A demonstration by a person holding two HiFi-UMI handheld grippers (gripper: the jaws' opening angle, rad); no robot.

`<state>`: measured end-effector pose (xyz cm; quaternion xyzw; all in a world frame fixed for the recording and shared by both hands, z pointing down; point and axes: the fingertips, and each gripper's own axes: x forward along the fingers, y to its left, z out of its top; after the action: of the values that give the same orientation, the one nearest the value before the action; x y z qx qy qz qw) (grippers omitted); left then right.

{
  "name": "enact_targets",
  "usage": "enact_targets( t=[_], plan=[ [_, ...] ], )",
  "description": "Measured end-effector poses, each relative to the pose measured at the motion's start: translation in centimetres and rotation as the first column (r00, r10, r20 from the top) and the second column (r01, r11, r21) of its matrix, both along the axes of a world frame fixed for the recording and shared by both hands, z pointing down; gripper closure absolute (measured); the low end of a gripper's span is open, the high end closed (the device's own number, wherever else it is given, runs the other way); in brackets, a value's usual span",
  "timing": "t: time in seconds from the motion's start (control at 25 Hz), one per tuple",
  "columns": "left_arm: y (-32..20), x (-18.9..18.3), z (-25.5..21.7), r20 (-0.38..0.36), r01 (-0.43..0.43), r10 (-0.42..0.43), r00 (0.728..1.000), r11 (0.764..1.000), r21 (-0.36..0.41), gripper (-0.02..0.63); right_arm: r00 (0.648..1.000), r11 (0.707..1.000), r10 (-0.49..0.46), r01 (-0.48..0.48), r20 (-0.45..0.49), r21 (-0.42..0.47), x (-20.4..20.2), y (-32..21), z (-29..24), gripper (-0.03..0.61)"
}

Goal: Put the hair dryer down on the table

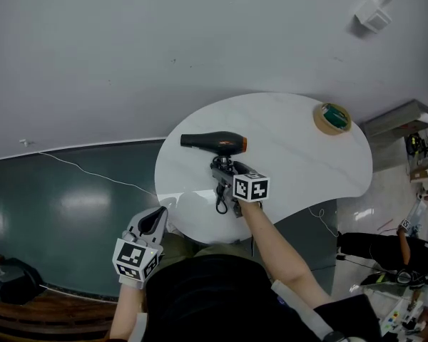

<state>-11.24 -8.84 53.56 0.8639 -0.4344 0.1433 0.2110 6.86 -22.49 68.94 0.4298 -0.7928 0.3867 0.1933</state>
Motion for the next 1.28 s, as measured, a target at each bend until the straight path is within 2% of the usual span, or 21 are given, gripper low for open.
enact_targets(
  t=[0.32,0.56,0.6,0.72,0.92,1.12,1.28],
  plan=[
    [-0.5,1.8,-1.1,0.002,-0.003,0.003,1.000,0.999,0.033,0.612,0.995,0.997,0.012,-0.019,0.096,0.070,1.5,1.1,-4.8,0.209],
    [-1.1,3.7,-2.0,0.003,-0.010,0.010,1.000,0.998,0.061,0.612,0.989,0.990,-0.017,-0.003,0.146,0.140,3.1,2.5,-8.9,0.214],
    [-1.2,4.0,-2.2,0.003,-0.011,0.011,1.000,0.998,0.065,0.612,0.989,0.988,-0.022,-0.002,0.150,0.156,3.4,2.8,-9.7,0.230],
    [-1.5,5.0,-2.6,0.002,-0.012,0.012,1.000,0.997,0.076,0.612,0.988,0.976,-0.031,-0.004,0.154,0.217,4.6,3.7,-12.0,0.337],
    [-2.1,6.7,-3.5,0.004,-0.024,0.024,1.000,0.995,0.099,0.612,0.985,0.951,-0.053,0.000,0.162,0.309,6.3,5.2,-15.9,0.433],
    [-2.5,8.2,-4.7,0.004,-0.032,0.032,0.999,0.991,0.126,0.612,0.984,0.924,-0.063,-0.006,0.169,0.382,8.0,6.9,-19.6,0.494],
    [-2.8,9.2,-5.8,-0.011,-0.032,0.034,0.999,0.988,0.148,0.612,0.985,0.904,-0.069,-0.004,0.156,0.427,9.2,8.0,-21.8,0.508]
  ],
)
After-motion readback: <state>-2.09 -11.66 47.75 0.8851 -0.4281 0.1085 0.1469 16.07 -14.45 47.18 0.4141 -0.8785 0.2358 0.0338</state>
